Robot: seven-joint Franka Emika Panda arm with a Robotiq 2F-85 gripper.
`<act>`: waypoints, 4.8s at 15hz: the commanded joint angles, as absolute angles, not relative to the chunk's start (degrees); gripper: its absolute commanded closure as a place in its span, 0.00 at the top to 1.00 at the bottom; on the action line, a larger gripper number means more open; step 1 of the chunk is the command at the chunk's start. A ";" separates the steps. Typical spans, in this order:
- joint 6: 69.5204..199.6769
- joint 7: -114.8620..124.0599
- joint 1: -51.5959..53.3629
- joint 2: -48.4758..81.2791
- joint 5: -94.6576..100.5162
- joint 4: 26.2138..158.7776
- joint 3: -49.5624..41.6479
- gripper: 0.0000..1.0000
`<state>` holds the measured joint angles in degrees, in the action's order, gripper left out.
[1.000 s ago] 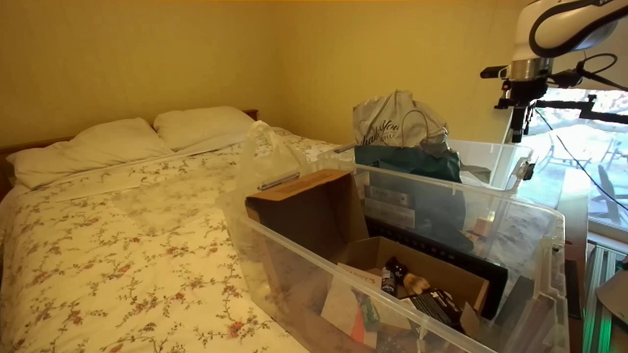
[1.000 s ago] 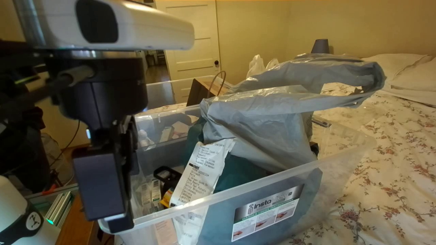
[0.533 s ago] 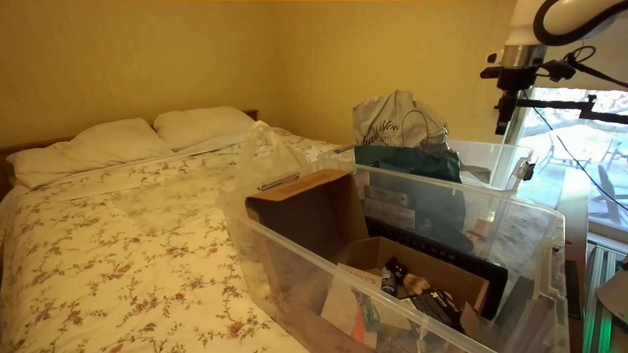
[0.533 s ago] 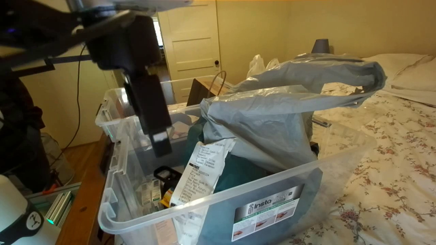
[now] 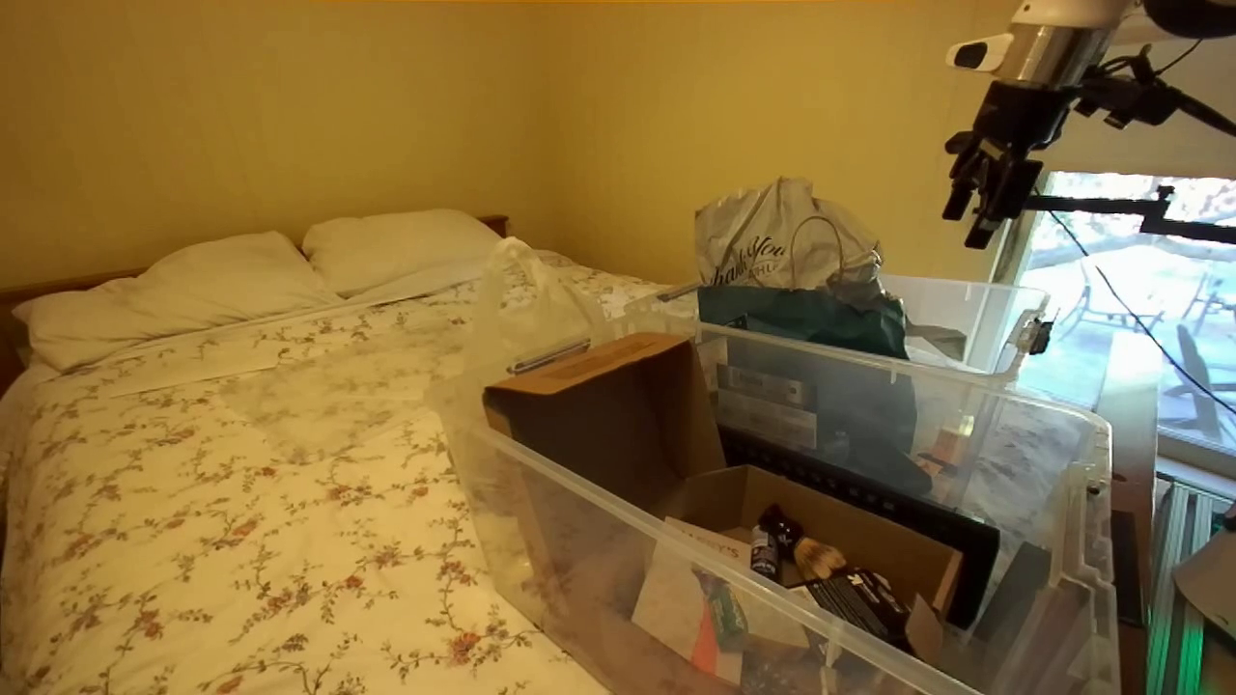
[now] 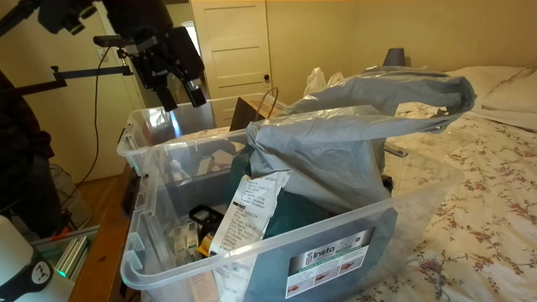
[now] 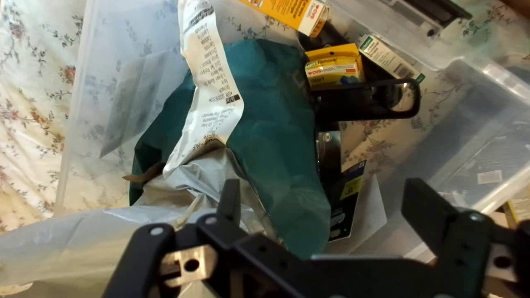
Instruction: Move the can from the left storage box to the right storage box
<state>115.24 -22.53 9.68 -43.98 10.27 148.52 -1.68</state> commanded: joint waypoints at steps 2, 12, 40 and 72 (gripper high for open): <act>115.07 -22.52 9.31 -43.85 10.18 148.34 -1.72 1.00; 123.32 -28.07 26.76 -42.96 1.41 149.63 5.97 1.00; 141.54 -62.28 31.80 11.66 -0.73 128.01 13.06 1.00; 141.57 -48.10 15.40 24.81 5.02 126.43 20.82 1.00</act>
